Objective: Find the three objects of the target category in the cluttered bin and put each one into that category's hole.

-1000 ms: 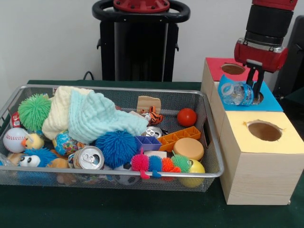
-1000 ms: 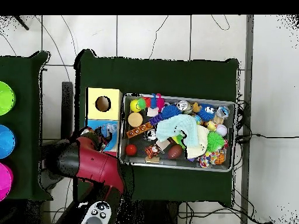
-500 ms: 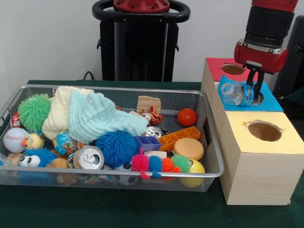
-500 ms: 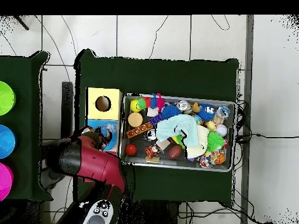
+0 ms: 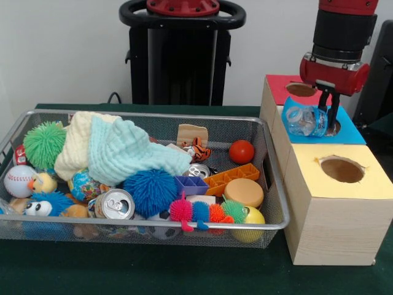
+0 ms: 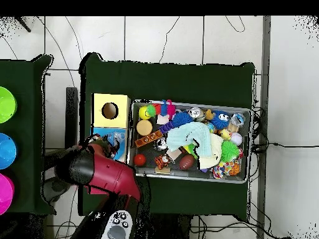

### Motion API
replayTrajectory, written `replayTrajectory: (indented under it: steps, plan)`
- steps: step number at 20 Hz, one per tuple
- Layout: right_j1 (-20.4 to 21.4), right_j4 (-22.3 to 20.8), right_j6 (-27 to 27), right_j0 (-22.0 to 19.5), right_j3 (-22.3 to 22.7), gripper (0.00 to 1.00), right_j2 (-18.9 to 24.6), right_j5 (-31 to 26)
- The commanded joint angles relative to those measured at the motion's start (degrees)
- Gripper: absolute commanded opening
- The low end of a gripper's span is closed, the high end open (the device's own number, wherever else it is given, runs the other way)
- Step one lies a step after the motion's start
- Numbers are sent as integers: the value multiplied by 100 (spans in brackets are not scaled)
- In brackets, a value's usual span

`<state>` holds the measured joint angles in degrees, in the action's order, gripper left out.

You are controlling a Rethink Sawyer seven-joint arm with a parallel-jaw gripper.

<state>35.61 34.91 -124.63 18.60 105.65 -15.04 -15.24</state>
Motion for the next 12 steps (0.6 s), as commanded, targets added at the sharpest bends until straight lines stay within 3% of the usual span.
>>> replayTrajectory:
  steps: [1, 12]
  plan:
    - [-540, 227, -1307, -396, 917, 0, 990, 526]
    - [-620, 177, -1528, -92, 1101, 0, 1202, 1014]
